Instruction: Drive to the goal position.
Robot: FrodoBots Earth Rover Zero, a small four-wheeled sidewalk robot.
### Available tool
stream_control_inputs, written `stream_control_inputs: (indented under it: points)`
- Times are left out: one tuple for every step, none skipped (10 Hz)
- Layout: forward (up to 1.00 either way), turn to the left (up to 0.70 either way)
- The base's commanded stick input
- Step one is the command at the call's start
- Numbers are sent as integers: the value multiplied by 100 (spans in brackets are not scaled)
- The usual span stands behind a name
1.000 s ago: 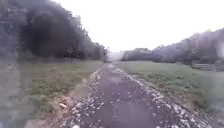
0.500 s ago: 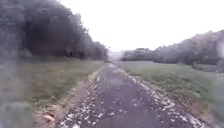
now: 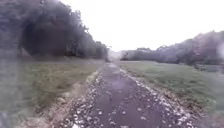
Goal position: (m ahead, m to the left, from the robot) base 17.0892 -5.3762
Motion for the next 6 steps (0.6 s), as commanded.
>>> stream_control_inputs:
  points:
    - [70, 5]
    - [70, 14]
    - [70, 6]
    - [70, 1]
    - [70, 0]
    - [70, 0]
